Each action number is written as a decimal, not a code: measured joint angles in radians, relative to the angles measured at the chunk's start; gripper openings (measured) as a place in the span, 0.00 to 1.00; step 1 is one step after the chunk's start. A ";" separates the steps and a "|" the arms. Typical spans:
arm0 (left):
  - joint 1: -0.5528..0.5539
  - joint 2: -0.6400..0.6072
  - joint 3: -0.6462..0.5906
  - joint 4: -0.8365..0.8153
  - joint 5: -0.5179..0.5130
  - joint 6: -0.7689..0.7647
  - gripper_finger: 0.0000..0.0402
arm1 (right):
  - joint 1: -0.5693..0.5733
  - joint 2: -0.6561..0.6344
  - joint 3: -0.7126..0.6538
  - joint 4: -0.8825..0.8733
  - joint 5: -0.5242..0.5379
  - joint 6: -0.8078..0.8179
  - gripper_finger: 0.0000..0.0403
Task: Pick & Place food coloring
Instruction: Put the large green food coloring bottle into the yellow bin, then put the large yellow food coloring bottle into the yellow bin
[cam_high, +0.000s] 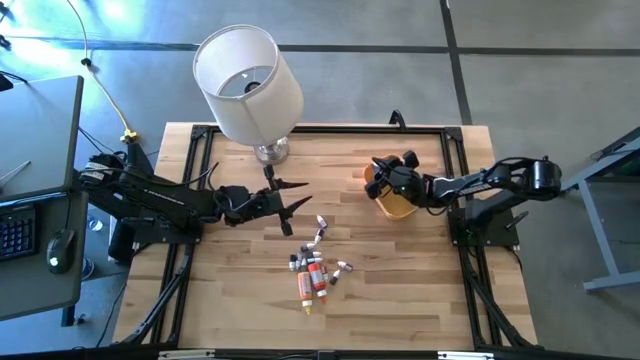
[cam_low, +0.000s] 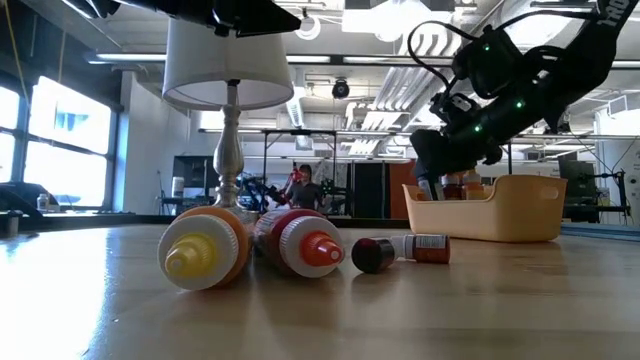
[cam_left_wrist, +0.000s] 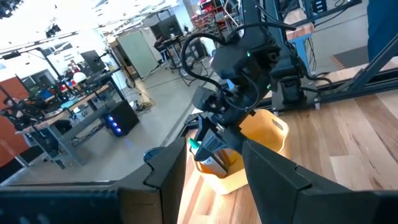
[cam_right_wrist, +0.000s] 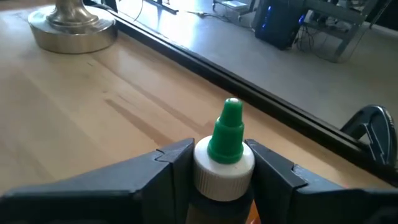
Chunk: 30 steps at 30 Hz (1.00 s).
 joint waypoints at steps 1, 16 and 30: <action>0.000 0.000 0.000 0.003 0.000 0.000 0.39 | -0.003 0.000 0.000 0.002 0.000 -0.005 0.32; 0.000 0.000 0.000 0.005 0.002 0.004 0.39 | -0.005 -0.001 0.000 0.102 -0.051 -0.075 0.47; 0.000 0.000 0.000 -0.003 -0.045 0.022 0.39 | 0.222 -0.126 0.231 0.005 -0.289 -0.275 0.41</action>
